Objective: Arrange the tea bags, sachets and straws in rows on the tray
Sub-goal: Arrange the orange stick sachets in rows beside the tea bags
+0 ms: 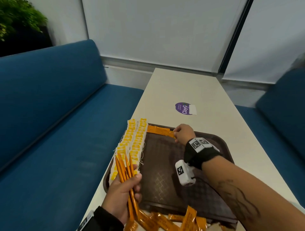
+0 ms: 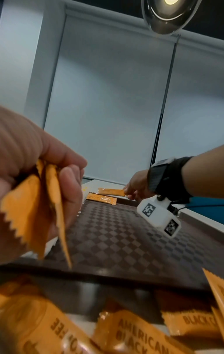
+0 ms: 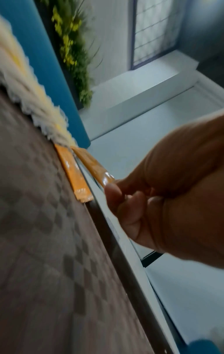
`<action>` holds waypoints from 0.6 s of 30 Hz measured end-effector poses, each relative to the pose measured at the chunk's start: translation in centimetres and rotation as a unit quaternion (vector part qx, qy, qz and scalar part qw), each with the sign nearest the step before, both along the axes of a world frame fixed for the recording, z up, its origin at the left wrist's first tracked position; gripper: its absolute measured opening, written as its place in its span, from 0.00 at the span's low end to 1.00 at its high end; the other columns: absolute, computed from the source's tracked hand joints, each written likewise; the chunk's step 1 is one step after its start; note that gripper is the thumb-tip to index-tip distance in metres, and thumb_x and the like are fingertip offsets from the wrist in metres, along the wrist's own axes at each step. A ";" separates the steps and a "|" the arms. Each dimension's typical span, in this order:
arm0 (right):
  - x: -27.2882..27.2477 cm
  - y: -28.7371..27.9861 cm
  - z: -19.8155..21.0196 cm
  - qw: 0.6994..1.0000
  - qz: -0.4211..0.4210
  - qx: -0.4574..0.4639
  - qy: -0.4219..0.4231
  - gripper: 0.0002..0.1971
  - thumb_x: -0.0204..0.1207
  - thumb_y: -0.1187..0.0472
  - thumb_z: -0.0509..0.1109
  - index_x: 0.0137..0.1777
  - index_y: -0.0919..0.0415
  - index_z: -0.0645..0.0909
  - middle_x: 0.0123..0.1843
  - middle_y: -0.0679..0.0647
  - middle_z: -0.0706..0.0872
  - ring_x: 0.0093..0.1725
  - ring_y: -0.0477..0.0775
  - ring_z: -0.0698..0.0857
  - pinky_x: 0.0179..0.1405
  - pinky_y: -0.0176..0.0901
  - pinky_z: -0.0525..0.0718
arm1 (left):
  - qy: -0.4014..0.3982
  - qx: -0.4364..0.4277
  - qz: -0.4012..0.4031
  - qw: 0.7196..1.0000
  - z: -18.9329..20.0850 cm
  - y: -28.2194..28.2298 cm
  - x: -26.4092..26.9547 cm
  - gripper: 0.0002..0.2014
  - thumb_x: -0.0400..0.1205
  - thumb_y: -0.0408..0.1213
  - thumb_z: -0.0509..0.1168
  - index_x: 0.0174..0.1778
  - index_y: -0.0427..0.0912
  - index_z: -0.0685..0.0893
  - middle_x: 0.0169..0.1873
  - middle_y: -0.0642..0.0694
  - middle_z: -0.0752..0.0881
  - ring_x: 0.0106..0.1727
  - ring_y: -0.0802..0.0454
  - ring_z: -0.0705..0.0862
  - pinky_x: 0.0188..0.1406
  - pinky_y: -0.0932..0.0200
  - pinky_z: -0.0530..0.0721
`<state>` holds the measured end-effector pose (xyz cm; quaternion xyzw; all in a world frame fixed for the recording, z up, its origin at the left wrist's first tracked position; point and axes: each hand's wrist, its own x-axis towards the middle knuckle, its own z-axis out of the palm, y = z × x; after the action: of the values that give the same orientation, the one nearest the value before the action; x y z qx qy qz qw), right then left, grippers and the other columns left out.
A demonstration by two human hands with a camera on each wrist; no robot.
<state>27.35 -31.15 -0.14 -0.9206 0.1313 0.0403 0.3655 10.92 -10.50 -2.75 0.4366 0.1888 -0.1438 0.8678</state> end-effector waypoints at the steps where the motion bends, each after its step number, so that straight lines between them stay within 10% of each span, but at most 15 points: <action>1: 1.2 -0.2 -0.6 0.999 0.011 -0.028 0.020 0.07 0.79 0.69 0.65 0.52 0.63 0.84 0.49 0.60 0.88 0.43 0.55 0.88 0.49 0.42 0.84 | 0.003 0.000 -0.011 1.000 -0.2 0.0 -0.1 0.12 0.77 0.27 0.66 0.55 0.41 0.83 0.23 0.45 0.77 0.21 0.54 0.75 0.12 0.64 0.74; 3: 3.0 -0.2 -1.8 0.996 0.032 -0.060 0.061 0.12 0.76 0.70 0.68 0.58 0.66 0.84 0.53 0.61 0.88 0.50 0.58 0.88 0.58 0.47 0.84 | 0.005 0.004 -0.024 1.000 -0.5 0.1 -0.1 0.13 0.76 0.26 0.66 0.56 0.41 0.83 0.23 0.44 0.77 0.21 0.53 0.76 0.13 0.64 0.74; 7: 4.7 0.4 -2.9 0.996 0.027 0.014 0.079 0.14 0.77 0.70 0.65 0.62 0.71 0.80 0.36 0.56 0.80 0.30 0.51 0.80 0.30 0.37 0.83 | 0.007 0.009 -0.024 1.000 -0.8 0.5 0.0 0.14 0.75 0.26 0.66 0.56 0.39 0.83 0.27 0.43 0.78 0.21 0.53 0.76 0.12 0.64 0.74; 11: 5.7 0.8 -3.1 0.995 0.027 0.029 0.097 0.04 0.77 0.69 0.65 0.49 0.61 0.77 0.35 0.55 0.78 0.29 0.47 0.79 0.12 0.25 0.71 | 0.014 0.007 -0.017 1.000 -1.1 0.7 0.2 0.14 0.74 0.25 0.66 0.55 0.39 0.83 0.27 0.42 0.78 0.20 0.52 0.76 0.11 0.64 0.74; 18: 6.8 0.4 -3.9 0.993 0.003 0.051 0.110 0.11 0.76 0.69 0.67 0.35 0.59 0.73 0.38 0.57 0.80 0.31 0.47 0.81 0.14 0.26 0.74 | 0.026 0.015 -0.025 0.999 -1.8 0.7 0.2 0.13 0.75 0.26 0.66 0.55 0.39 0.83 0.24 0.41 0.78 0.20 0.51 0.77 0.13 0.64 0.76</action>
<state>34.19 -30.72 -4.03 -0.8909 0.1661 0.1493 0.3954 11.16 -9.84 -4.56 0.4502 0.2021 -0.1743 0.8521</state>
